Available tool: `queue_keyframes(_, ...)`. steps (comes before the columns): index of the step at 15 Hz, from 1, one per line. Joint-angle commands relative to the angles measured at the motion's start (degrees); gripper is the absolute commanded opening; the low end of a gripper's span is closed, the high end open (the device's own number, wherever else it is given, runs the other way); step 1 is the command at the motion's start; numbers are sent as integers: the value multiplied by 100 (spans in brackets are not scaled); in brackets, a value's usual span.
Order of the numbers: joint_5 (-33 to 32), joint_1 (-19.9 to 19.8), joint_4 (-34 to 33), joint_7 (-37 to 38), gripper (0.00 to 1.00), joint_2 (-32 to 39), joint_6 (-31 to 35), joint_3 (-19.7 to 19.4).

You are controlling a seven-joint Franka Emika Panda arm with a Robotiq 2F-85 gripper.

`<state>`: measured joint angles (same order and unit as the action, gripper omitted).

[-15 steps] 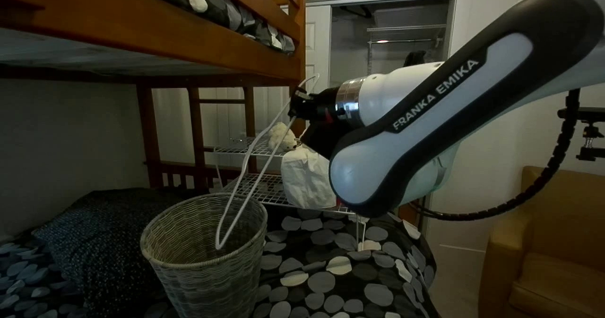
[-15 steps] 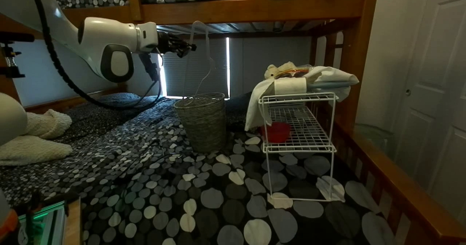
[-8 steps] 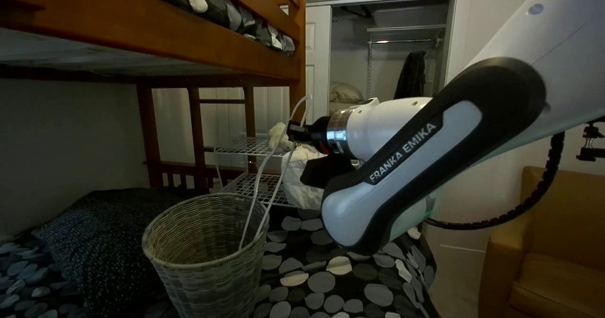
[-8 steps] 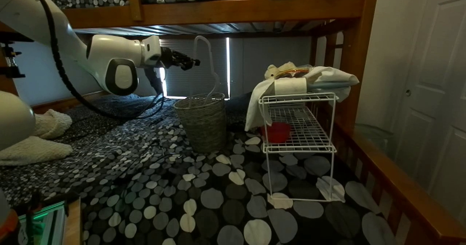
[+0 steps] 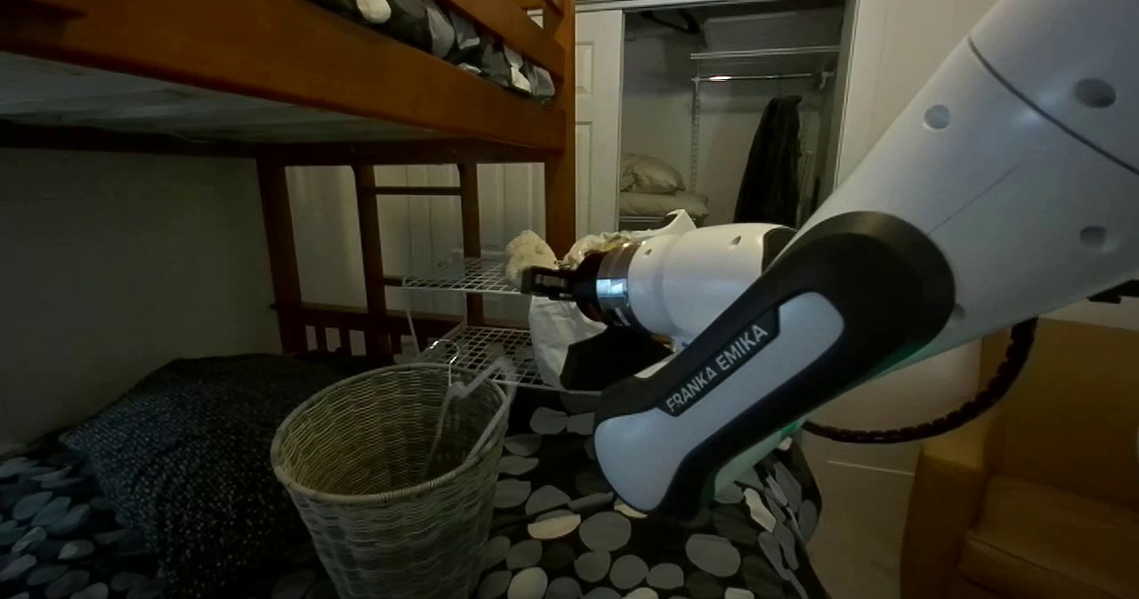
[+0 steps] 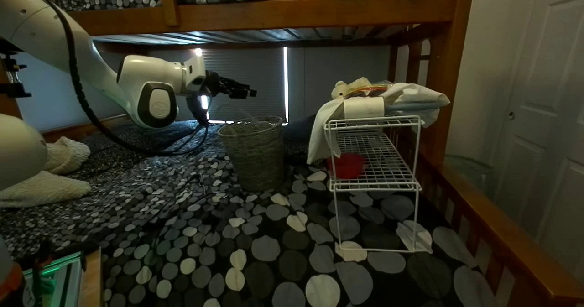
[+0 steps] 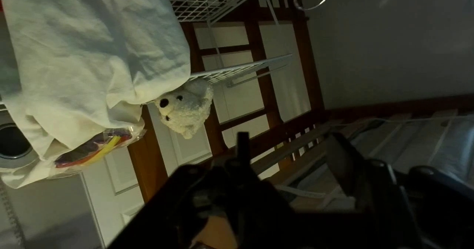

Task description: Pick up the white coat hanger and put it in the gray basket

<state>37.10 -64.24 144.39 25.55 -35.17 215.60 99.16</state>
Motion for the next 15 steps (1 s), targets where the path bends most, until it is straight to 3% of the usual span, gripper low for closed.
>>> queue_keyframes(1,133,18,-130,-26,90,-274,-301,-79)
queue_keyframes(3,97,214,-170,-142,100,-106,-553,-440)
queue_keyframes(6,-50,569,-240,-312,100,294,-1264,-1314)
queue_keyframes(9,-890,1257,-277,-903,100,970,-2461,-2749)
queue_keyframes(12,-1350,2256,-431,-1898,100,1953,-2622,-4113)
queue_keyframes(14,-1518,3049,-681,-2403,100,2222,-2932,-5009)
queue_keyframes(15,-1328,2311,-456,-1936,100,1700,-2694,-4320)
